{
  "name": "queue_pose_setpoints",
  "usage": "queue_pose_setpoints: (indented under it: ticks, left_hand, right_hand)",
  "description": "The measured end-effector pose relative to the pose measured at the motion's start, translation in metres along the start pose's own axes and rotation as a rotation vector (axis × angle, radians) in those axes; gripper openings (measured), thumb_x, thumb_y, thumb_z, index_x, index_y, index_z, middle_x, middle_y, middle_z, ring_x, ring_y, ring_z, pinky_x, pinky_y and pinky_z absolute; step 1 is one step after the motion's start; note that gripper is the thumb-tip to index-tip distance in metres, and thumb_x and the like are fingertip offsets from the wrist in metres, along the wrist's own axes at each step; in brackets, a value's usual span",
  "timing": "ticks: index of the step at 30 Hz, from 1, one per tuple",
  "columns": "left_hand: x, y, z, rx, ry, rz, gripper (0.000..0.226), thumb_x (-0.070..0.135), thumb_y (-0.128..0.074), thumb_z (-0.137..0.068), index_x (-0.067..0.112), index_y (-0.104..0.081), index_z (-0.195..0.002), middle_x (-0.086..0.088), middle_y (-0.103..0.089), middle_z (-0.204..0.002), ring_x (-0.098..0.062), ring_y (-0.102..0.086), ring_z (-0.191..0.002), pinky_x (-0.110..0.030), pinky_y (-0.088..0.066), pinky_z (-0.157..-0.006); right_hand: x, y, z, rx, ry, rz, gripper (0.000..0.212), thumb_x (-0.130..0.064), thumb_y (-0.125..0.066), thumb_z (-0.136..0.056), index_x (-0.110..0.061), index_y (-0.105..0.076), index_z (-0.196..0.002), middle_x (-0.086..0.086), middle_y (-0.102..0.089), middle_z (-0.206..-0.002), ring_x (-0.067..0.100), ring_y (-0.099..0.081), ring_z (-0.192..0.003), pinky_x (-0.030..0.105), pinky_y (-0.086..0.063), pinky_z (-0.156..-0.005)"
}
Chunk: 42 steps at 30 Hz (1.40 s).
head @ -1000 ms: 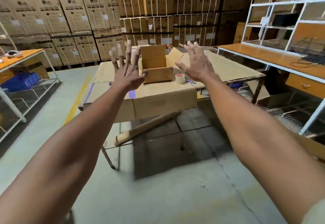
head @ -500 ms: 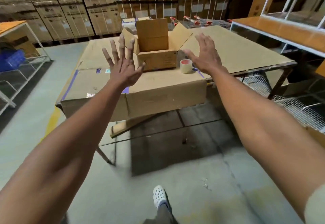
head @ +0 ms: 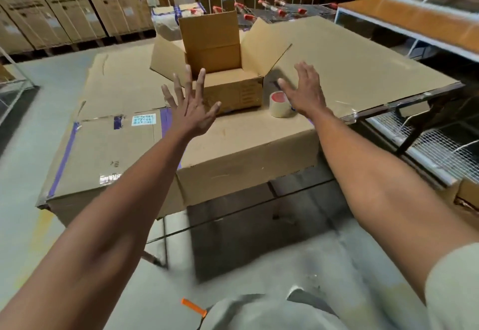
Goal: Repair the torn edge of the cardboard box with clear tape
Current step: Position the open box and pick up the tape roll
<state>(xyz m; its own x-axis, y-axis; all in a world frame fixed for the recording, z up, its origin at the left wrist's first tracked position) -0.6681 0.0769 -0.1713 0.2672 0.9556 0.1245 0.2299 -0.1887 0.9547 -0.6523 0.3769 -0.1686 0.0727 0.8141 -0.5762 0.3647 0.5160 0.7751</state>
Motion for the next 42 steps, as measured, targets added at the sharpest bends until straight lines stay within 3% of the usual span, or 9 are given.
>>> queue_pose_setpoints:
  ticks: [19,24,31,38,42]
  left_hand:
    - [0.021,-0.094,-0.19,-0.071,-0.015,-0.049,0.089,0.072,-0.033,-0.099,0.029,0.01,-0.164,-0.011,0.021,-0.171,-0.041,0.021,-0.157,-0.065,0.016,-0.119]
    - [0.047,-0.146,-0.21,-0.137,-0.033,-0.01,0.088,0.071,-0.032,-0.1,0.029,0.012,-0.164,-0.01,0.025,-0.171,-0.039,0.024,-0.156,-0.063,0.015,-0.123]
    - [0.055,-0.214,-0.208,-0.212,-0.043,0.02,0.091,0.07,-0.036,-0.1,0.029,0.013,-0.164,-0.009,0.027,-0.17,-0.037,0.028,-0.155,-0.06,0.017,-0.123]
    - [0.057,-0.223,-0.218,-0.104,-0.241,-0.029,0.089,0.073,-0.028,-0.098,0.026,0.006,-0.166,-0.011,0.018,-0.172,-0.037,0.019,-0.158,-0.057,0.015,-0.124]
    - [0.06,-0.236,-0.209,-0.072,-0.36,-0.005,0.086,0.065,-0.037,-0.103,0.018,-0.001,-0.166,-0.015,0.012,-0.173,-0.033,0.013,-0.16,-0.054,0.01,-0.128]
  right_hand:
    - [0.079,-0.118,-0.167,-0.063,-0.097,-0.051,0.076,-0.06,-0.042,-0.101,-0.016,-0.026,-0.161,0.002,-0.016,-0.171,0.022,-0.007,-0.158,0.042,-0.011,-0.128]
    - [0.103,-0.138,-0.196,-0.106,-0.075,-0.034,0.078,-0.064,-0.04,-0.1,-0.018,-0.023,-0.162,0.0,-0.013,-0.172,0.019,-0.003,-0.159,0.041,-0.004,-0.127]
    - [0.131,-0.152,-0.213,-0.101,-0.081,-0.017,0.077,-0.062,-0.042,-0.101,-0.016,-0.027,-0.161,0.005,-0.02,-0.17,0.021,-0.008,-0.158,0.041,-0.007,-0.126]
    - [0.128,-0.17,-0.213,-0.067,-0.103,-0.052,0.075,-0.063,-0.042,-0.101,-0.017,-0.033,-0.159,0.004,-0.026,-0.168,0.02,-0.011,-0.158,0.044,-0.009,-0.125]
    - [0.134,-0.189,-0.202,-0.065,-0.113,-0.022,0.074,-0.063,-0.044,-0.1,-0.016,-0.038,-0.156,0.005,-0.031,-0.166,0.021,-0.015,-0.157,0.046,-0.01,-0.125]
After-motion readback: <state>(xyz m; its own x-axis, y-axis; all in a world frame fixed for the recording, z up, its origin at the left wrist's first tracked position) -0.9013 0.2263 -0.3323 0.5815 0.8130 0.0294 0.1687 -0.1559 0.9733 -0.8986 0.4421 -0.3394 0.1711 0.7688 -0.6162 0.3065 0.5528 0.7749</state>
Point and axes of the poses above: each hand's wrist, its own z-axis away from the middle knuckle, its own y-axis out of the back of the hand, x = y × z, the point moved 2 cm from there along -z, towards the middle knuckle
